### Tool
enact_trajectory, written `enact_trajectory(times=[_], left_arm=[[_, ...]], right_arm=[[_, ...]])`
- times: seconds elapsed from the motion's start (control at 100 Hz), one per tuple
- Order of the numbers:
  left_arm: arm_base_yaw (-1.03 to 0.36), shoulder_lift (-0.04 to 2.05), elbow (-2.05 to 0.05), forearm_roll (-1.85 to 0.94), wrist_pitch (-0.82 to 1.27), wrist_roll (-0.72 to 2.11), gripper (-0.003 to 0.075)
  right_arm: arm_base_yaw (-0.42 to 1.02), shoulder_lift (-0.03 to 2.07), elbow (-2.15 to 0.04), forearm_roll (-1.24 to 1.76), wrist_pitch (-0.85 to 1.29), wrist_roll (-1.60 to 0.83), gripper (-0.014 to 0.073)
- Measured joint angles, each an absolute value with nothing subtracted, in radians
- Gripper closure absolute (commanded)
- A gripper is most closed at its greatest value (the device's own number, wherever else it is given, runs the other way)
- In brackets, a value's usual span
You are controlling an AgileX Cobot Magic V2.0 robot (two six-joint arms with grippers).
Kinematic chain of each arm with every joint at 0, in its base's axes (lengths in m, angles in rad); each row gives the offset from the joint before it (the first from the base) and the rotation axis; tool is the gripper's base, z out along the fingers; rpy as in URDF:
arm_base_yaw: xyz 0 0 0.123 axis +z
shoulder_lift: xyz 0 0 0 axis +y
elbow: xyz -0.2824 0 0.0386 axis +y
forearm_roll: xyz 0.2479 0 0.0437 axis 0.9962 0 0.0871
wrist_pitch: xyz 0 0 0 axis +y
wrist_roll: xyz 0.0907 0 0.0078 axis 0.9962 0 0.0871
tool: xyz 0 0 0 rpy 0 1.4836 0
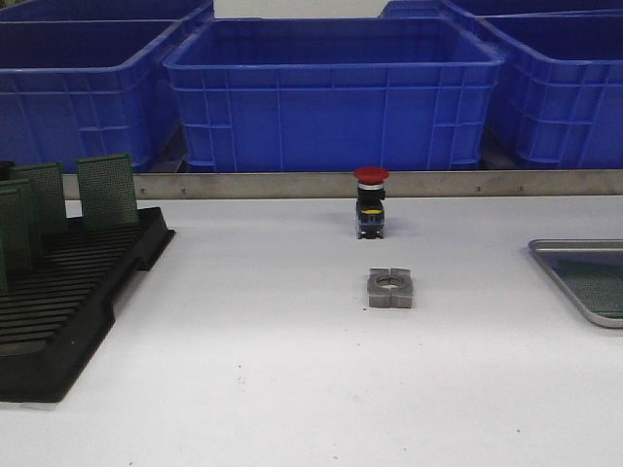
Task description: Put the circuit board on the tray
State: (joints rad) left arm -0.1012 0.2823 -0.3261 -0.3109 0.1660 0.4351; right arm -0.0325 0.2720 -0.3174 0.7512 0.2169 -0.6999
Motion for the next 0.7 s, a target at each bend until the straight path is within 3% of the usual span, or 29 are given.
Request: enact_trajectory(times=[0.28,0.7], left_arm=[[-0.101,0.187,-0.256,0.098,0.168,0.058,0.0739],[-0.101,-0.004,0.0,0.139,0.166,0.014,0.0739]], right_arm=[[-0.032,0.272,-0.317,0.751,0.217,-0.7,0.0663],[-0.032,0.272,-0.317,0.753,0.217,-0.7,0.0663]])
